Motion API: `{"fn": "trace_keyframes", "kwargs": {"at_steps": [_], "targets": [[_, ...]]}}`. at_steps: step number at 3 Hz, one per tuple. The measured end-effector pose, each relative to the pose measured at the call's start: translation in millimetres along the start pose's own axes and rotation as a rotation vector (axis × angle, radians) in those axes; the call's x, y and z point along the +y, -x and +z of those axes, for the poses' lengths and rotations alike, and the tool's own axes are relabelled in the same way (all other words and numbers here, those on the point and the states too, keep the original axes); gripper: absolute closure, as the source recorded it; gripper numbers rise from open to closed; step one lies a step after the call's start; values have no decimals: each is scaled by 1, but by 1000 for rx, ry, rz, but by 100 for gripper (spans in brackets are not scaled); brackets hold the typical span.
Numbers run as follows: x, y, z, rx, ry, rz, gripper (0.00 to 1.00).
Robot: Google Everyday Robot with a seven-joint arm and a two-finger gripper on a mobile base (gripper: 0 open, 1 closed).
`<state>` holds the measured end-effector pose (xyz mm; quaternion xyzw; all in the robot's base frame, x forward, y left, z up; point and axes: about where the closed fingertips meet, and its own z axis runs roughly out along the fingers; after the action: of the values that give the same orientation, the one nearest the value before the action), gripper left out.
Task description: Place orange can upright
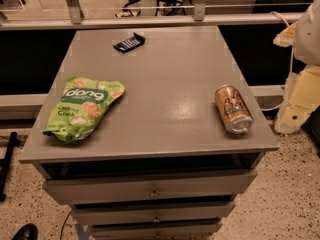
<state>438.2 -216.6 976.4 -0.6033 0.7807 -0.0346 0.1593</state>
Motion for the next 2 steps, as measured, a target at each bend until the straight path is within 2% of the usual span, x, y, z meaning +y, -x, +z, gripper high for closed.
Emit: {"fn": "trace_keyframes", "kwargs": {"at_steps": [1,2], "targets": [[0,0,0,0,0,0,0],[-13,7,5,-56,-46,70,0]]}}
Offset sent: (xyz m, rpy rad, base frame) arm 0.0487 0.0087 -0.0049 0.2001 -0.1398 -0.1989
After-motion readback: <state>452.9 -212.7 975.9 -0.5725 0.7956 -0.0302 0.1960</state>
